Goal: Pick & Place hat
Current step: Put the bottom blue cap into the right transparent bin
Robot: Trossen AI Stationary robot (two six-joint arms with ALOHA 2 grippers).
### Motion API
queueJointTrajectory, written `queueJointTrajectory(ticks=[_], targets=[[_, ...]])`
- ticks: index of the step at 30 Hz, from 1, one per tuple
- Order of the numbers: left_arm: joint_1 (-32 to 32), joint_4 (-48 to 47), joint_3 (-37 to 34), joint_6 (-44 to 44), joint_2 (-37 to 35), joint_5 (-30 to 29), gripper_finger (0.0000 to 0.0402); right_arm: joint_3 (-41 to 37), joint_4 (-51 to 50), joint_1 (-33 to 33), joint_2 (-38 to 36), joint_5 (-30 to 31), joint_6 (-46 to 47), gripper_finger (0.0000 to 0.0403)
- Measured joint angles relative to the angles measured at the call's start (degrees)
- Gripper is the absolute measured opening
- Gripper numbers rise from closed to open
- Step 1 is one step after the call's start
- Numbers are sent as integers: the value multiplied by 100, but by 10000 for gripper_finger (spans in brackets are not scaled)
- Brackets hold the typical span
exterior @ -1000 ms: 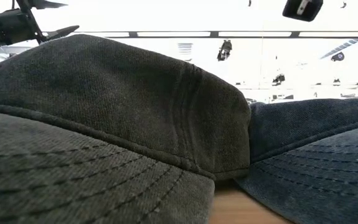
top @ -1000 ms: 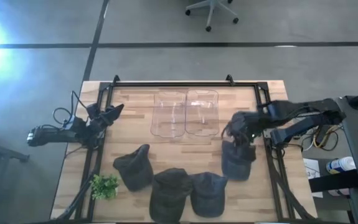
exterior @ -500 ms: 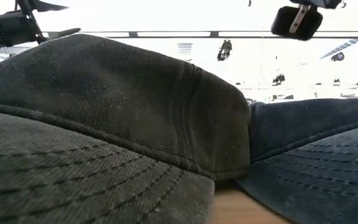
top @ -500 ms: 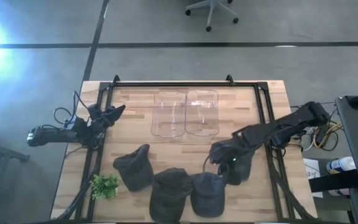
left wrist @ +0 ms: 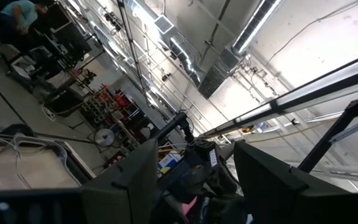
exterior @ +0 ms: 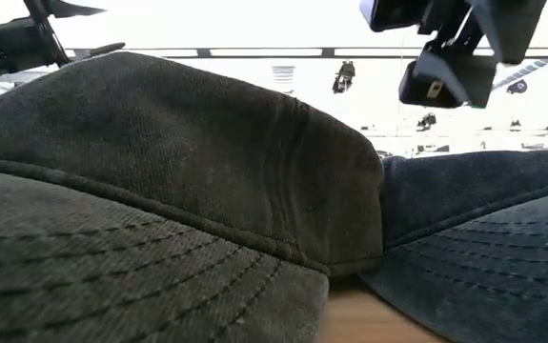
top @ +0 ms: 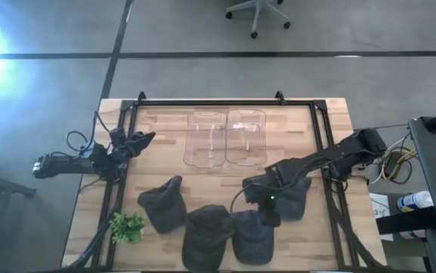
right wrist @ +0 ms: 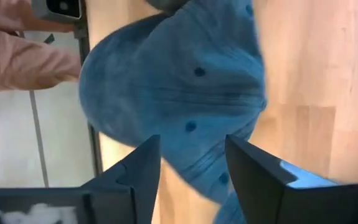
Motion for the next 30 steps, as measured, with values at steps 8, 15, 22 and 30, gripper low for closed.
queueJointTrajectory(ticks=[8, 15, 22, 30], targets=[[0, -39, 0, -26, -2, 132, 204, 1, 94, -319, 337, 3, -405, 178], [0, -45, 0, -26, -2, 131, 204, 0, 99, -331, 525, 90, -551, 178], [0, -45, 0, -9, -2, 156, 204, -17, 101, -324, 858, 62, -720, 178], [0, -47, 0, -52, -4, 252, 204, -90, 137, -307, 1130, -315, -721, 182]])
